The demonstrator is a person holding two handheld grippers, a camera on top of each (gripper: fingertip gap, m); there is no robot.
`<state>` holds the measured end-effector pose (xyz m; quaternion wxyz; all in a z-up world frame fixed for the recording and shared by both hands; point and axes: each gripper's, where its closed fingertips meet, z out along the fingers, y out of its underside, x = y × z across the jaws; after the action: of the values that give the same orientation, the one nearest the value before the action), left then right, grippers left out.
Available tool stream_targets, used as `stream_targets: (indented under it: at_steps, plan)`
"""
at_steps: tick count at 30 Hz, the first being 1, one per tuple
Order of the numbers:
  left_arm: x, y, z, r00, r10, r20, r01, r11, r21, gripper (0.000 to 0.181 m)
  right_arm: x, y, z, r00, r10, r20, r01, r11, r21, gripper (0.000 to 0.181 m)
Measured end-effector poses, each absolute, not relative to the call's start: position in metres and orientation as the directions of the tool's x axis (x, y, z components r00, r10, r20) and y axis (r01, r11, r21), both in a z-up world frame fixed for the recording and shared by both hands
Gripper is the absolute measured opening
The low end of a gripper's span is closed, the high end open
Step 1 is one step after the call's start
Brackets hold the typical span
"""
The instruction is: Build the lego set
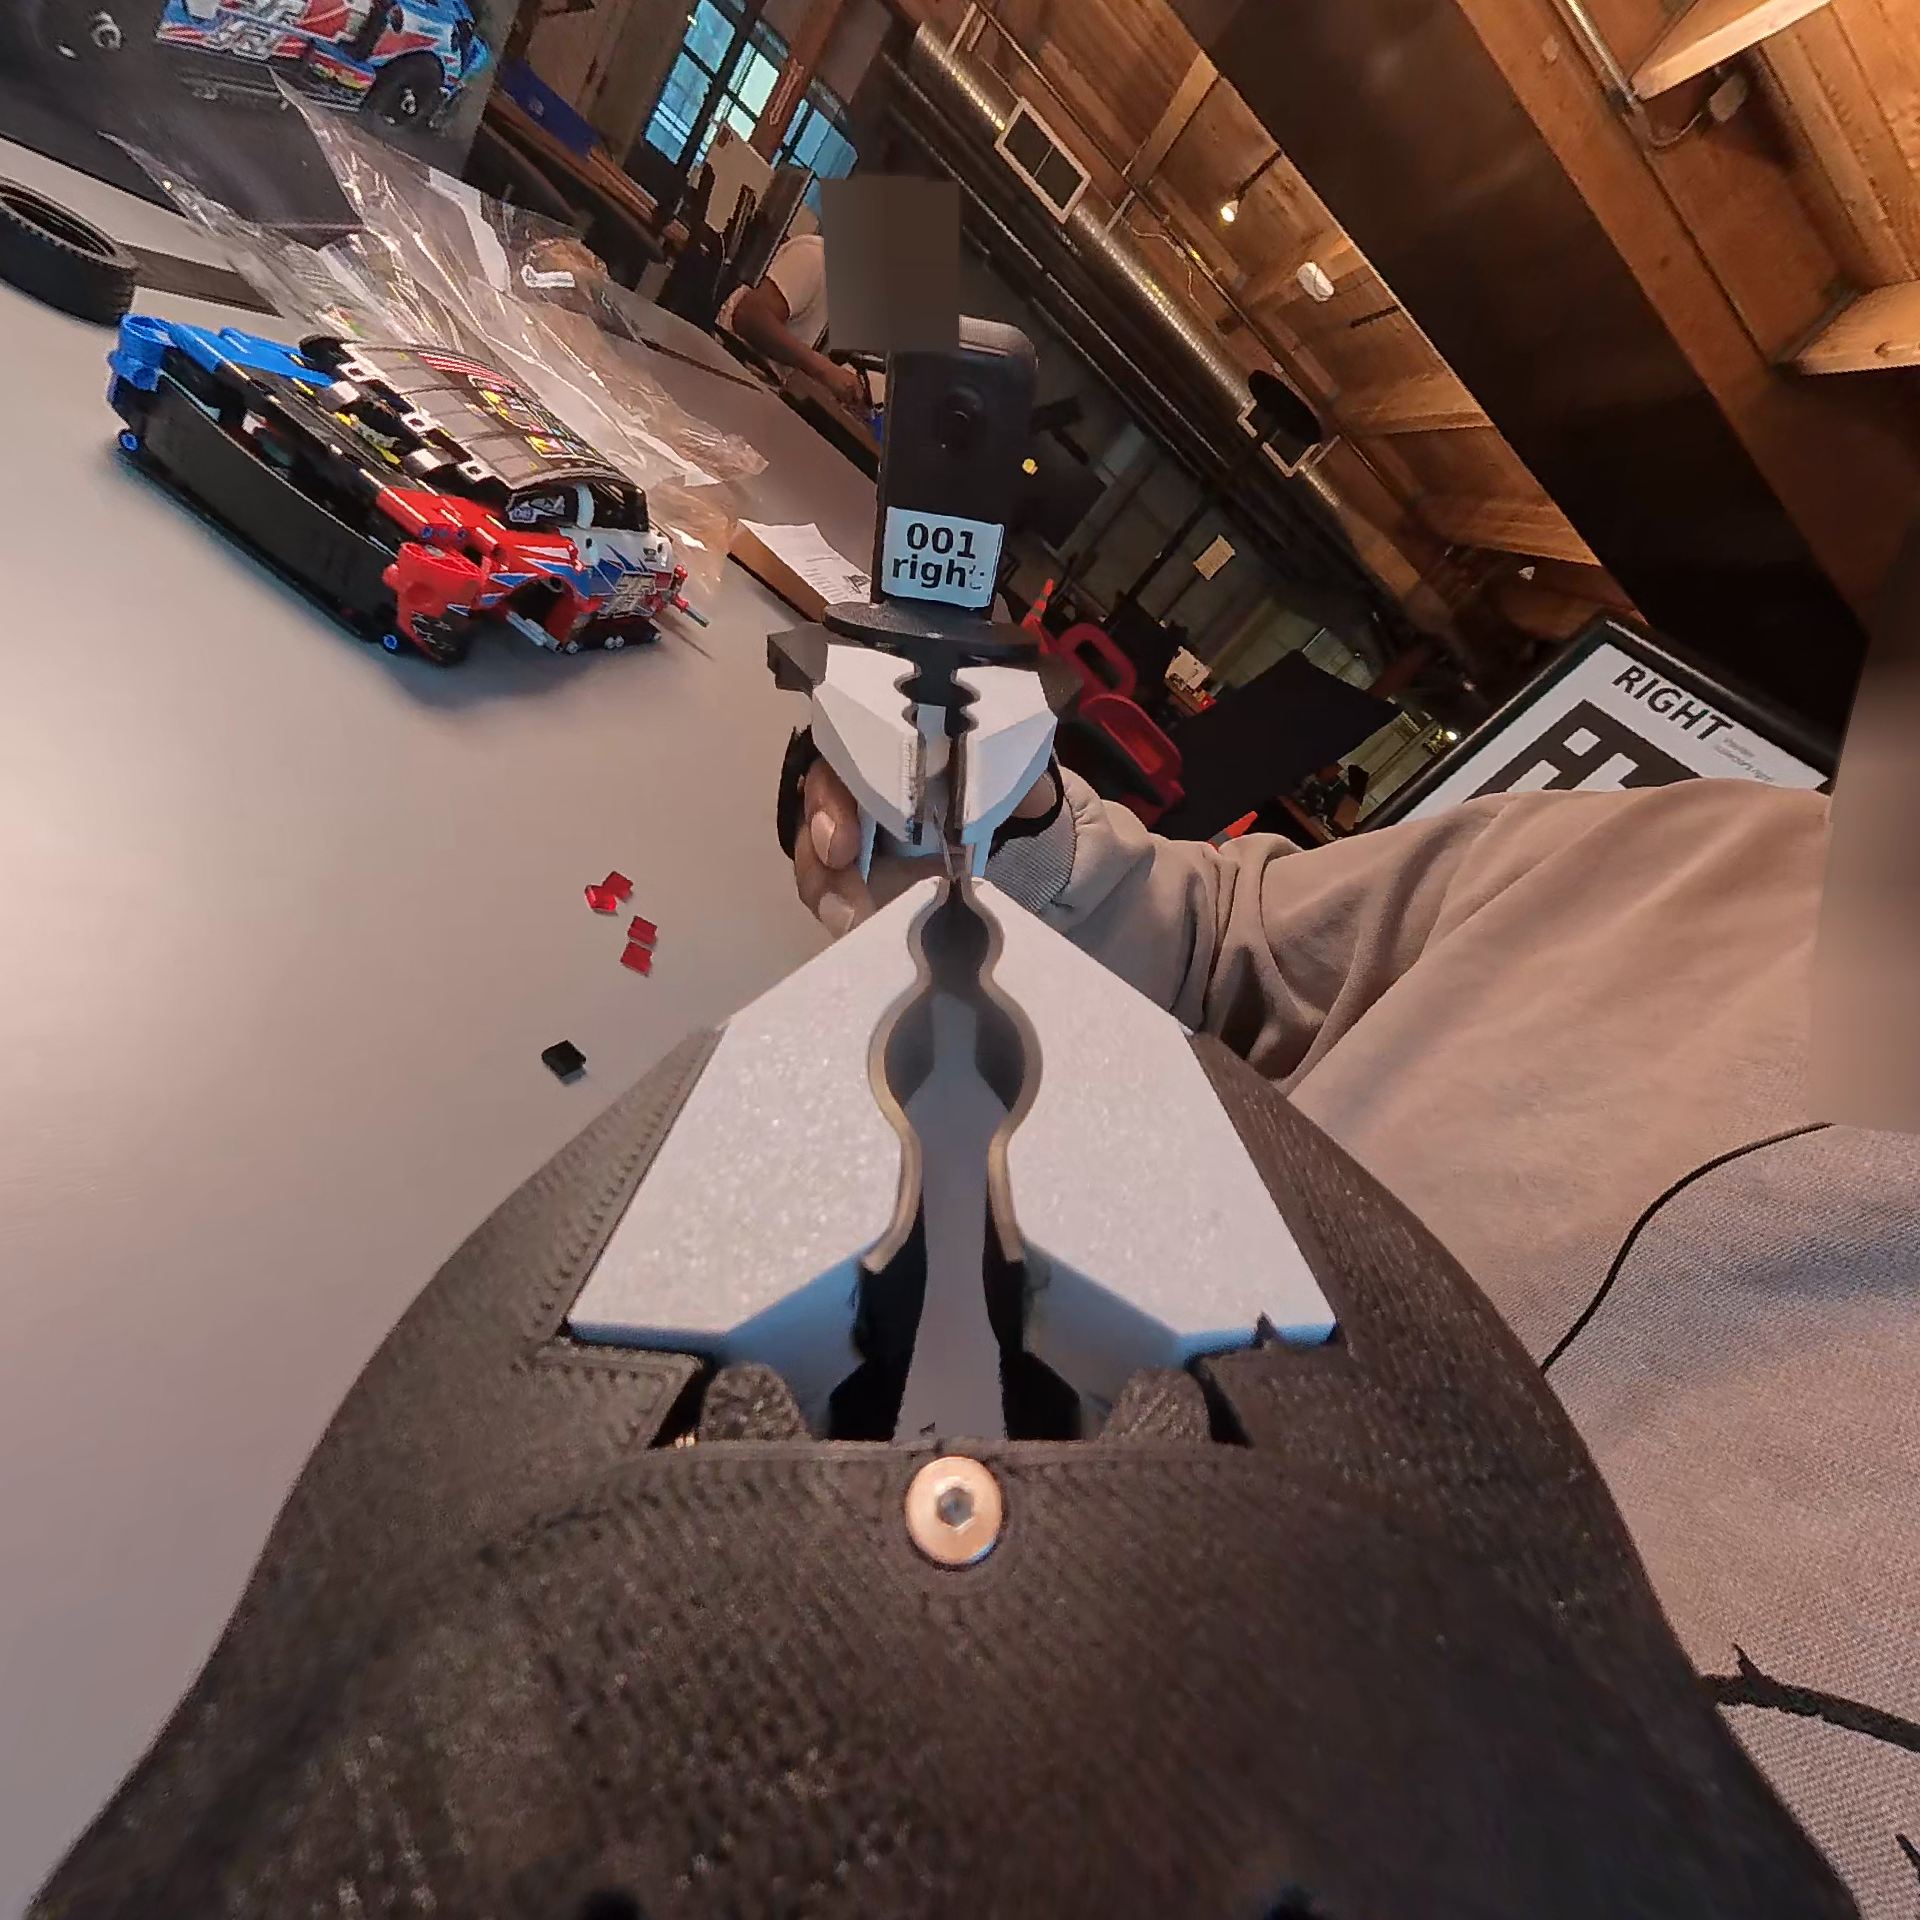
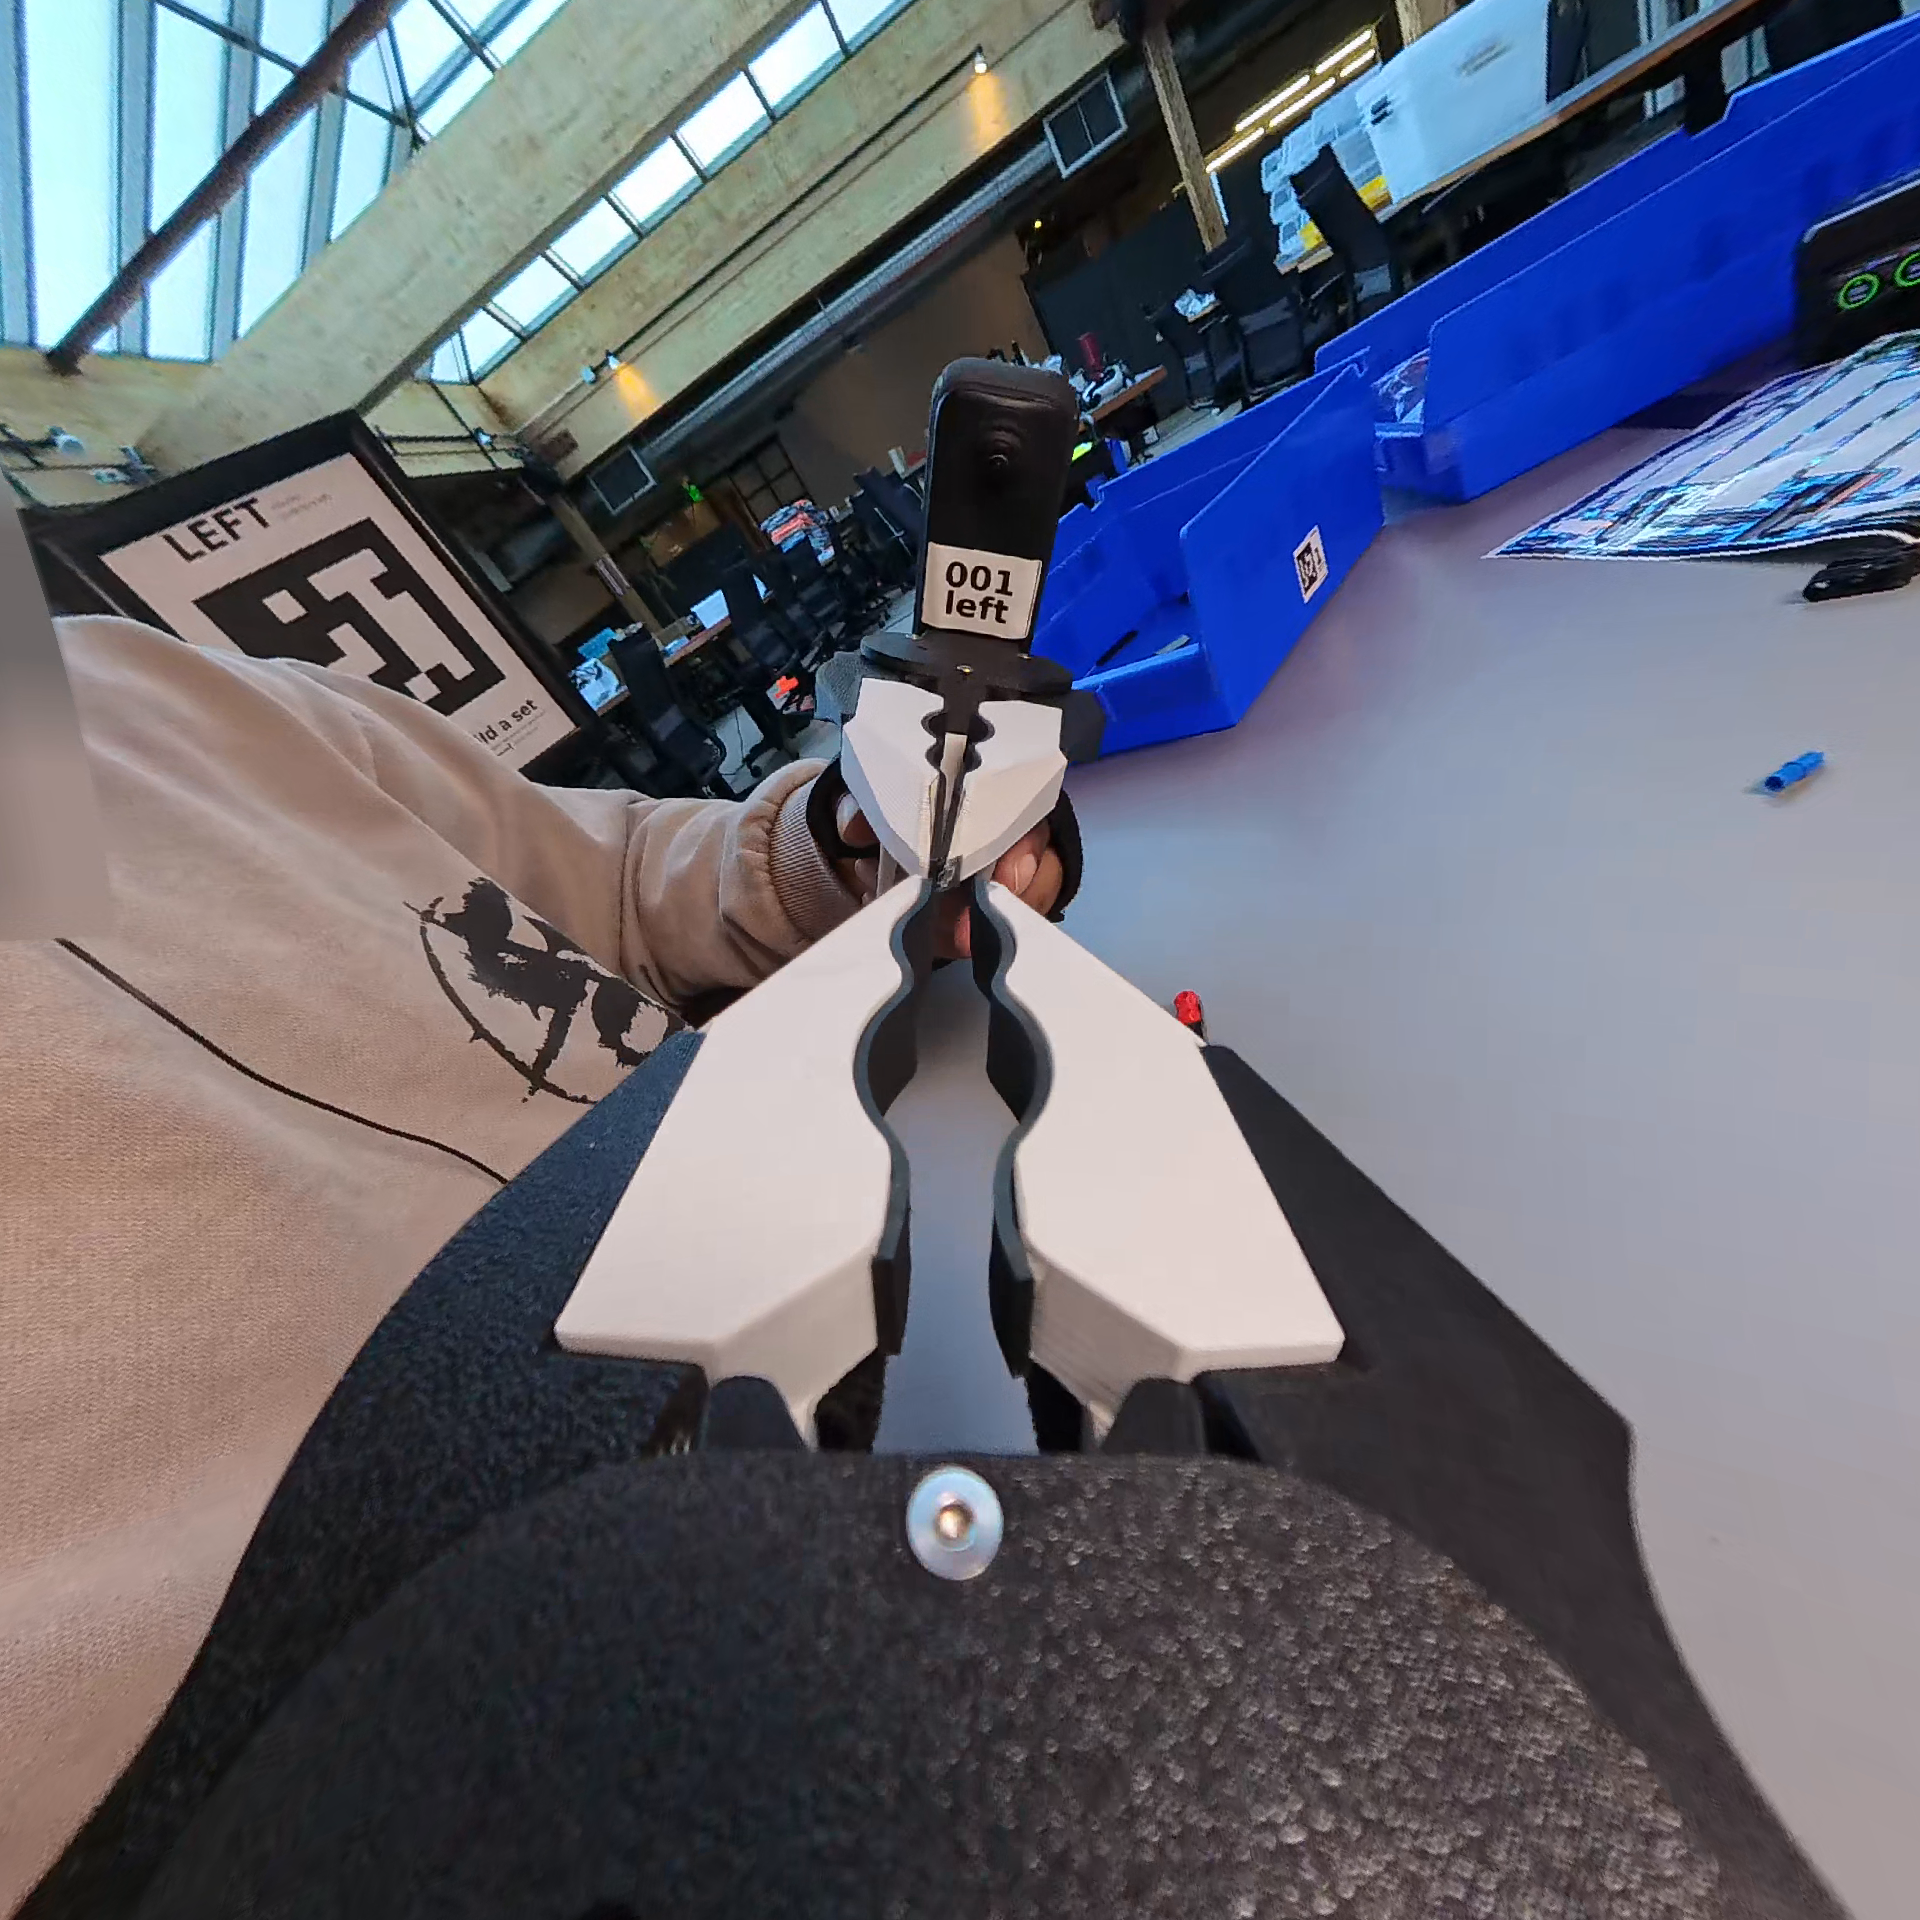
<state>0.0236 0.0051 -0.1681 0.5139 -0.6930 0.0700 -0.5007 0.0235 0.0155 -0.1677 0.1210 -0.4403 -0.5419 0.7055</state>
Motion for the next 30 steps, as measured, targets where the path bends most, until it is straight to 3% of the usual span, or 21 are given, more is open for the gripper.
stream_targets:
  at_steps: [22, 30]
  plan:
    - [0.0245, 0.0071, -0.171, 0.519, -0.6, 0.608, 0.405, -0.454, -0.794, 0.0, 0.0261, 0.014, -0.1647, -0.592, 0.654, -0.471, 0.29, -0.372, -0.882, 0.0]
    - [0.0194, 0.0097, -0.1666, 0.592, -0.601, 0.537, 0.376, -0.384, -0.844, 0.027, 0.0296, 0.0114, -0.1603, -0.611, 0.66, -0.438, 0.261, -0.354, -0.898, 0.0]
